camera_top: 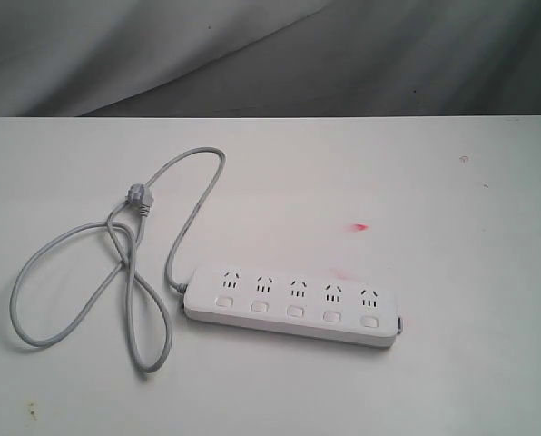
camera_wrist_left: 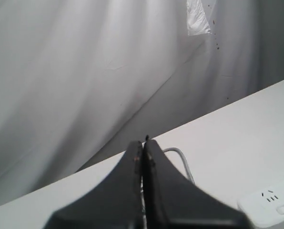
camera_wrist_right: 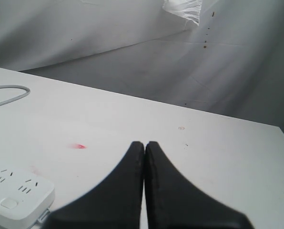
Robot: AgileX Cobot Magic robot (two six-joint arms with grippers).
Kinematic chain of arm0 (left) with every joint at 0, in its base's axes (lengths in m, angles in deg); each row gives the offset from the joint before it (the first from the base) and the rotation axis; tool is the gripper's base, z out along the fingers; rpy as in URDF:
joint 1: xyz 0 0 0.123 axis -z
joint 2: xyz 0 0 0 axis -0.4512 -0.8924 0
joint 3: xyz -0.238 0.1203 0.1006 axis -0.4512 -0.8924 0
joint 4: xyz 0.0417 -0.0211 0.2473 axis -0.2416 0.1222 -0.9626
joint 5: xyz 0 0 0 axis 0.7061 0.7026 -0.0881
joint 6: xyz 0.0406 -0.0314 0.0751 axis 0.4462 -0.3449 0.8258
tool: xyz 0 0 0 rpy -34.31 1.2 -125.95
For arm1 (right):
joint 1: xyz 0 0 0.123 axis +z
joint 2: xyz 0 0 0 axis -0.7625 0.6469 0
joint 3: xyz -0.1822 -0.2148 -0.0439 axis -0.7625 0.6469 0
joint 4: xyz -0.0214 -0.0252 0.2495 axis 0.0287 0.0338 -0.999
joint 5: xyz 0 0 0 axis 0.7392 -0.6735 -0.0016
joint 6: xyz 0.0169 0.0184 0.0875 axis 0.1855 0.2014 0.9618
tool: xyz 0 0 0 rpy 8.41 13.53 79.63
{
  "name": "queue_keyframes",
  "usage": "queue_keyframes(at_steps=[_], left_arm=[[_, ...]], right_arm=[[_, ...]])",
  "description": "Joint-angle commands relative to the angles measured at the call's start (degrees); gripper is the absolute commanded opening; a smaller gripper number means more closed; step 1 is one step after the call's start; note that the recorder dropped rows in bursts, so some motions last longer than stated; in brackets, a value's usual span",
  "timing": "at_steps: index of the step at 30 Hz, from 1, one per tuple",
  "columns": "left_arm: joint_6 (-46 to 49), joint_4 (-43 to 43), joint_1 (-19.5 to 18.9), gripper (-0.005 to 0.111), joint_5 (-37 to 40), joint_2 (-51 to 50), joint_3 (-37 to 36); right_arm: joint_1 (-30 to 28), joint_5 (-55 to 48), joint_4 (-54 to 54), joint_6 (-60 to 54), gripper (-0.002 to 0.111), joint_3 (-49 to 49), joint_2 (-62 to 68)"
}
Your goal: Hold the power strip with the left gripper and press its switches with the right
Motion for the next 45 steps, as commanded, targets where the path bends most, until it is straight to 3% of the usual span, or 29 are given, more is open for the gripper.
queue_keyframes(at_steps=[1, 6, 15, 25, 30, 45], left_arm=[[-5.44, -1.39, 0.19, 0.000, 0.23, 0.25, -1.50], [-11.17, -5.76, 0.19, 0.000, 0.74, 0.25, -4.34], [-29.03, -23.50, 0.19, 0.000, 2.18, 0.25, -7.15], [-29.69, -23.50, 0.19, 0.000, 13.06, 3.00, -7.15], [-29.69, -23.50, 0.19, 0.000, 12.37, 9.70, -7.15], [-29.69, -23.50, 0.19, 0.000, 12.37, 9.70, -7.15]], right_arm=[[-0.21, 0.06, 0.61, 0.14, 0.000, 0.20, -0.30], [-0.21, 0.06, 0.61, 0.14, 0.000, 0.20, -0.30], [-0.21, 0.06, 0.61, 0.27, 0.000, 0.20, -0.30], [-0.21, 0.06, 0.61, 0.27, 0.000, 0.20, -0.30], [-0.21, 0.06, 0.61, 0.27, 0.000, 0.20, -0.30], [-0.21, 0.06, 0.61, 0.27, 0.000, 0.20, -0.30]])
